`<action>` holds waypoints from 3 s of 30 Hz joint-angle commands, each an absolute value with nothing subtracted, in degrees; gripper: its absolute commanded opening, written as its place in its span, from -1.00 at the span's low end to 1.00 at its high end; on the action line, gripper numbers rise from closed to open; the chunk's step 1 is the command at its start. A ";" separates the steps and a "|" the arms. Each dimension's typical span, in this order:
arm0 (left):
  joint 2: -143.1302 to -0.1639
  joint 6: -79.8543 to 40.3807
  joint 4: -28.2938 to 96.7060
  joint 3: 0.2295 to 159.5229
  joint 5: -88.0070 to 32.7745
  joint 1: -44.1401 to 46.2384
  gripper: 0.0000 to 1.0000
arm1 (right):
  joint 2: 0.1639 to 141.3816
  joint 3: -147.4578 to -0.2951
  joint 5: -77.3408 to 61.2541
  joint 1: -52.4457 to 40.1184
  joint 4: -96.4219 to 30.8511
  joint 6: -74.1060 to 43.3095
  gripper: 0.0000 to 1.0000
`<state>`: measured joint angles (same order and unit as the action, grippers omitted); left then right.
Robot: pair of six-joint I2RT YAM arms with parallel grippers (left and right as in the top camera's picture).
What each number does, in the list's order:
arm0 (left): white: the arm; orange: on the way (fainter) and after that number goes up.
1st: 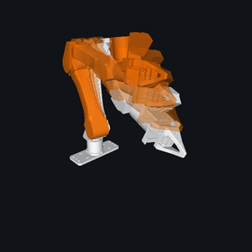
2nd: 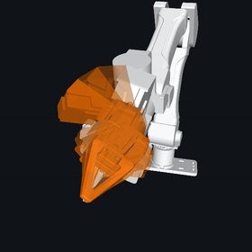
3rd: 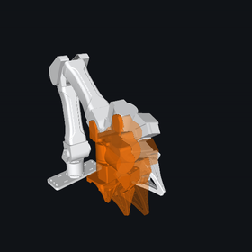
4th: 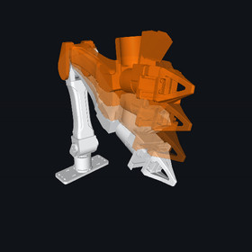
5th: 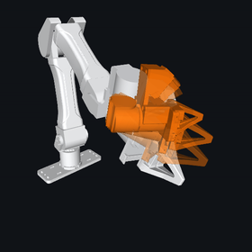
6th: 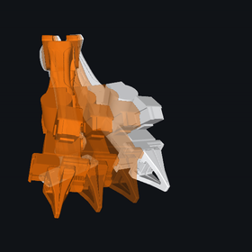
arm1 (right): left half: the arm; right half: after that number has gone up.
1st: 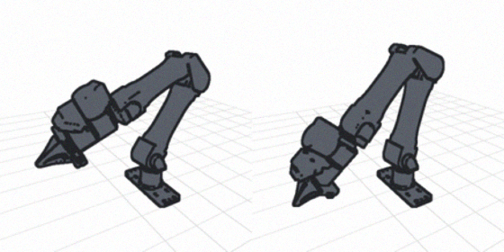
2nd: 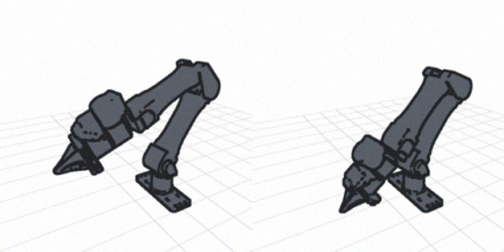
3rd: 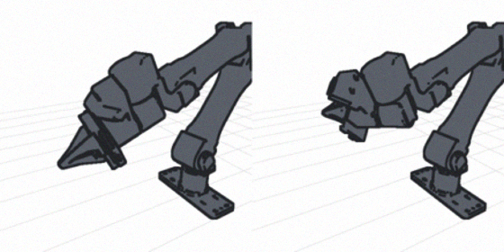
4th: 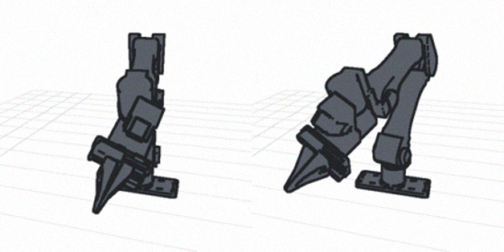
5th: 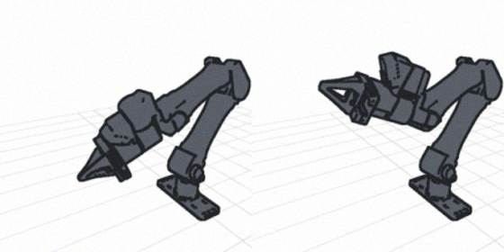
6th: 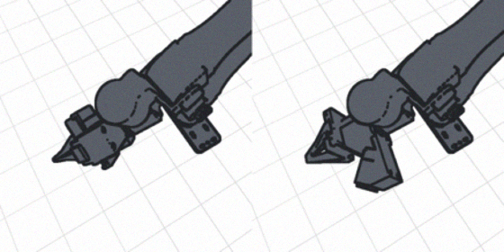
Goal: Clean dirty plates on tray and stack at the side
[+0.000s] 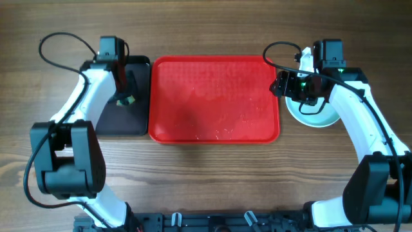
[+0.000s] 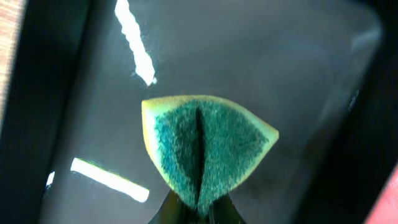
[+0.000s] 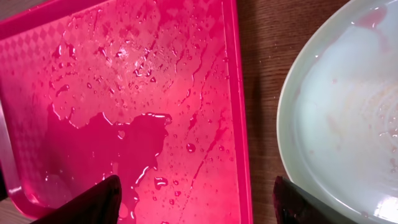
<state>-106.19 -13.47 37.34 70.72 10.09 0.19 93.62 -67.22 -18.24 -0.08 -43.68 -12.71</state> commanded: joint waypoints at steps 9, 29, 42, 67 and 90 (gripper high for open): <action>-106.21 -12.21 24.60 60.90 10.98 -0.27 0.15 | 92.38 -68.66 -19.14 -0.36 -43.72 -11.97 0.57; -80.25 -12.38 40.64 74.17 11.22 -0.23 1.00 | 83.42 -82.59 -19.14 -0.36 -50.74 -9.93 0.63; -77.69 -12.38 42.13 74.17 11.22 -0.23 1.00 | 58.41 -88.18 -16.38 -0.36 -59.88 -9.15 0.99; -77.69 -12.38 42.13 74.17 11.22 -0.23 1.00 | 32.73 -59.79 -15.09 -0.49 -33.43 -4.73 0.99; -77.69 -12.38 42.13 74.17 11.22 -0.23 1.00 | 0.19 -0.25 -15.03 -1.93 4.51 -10.61 0.99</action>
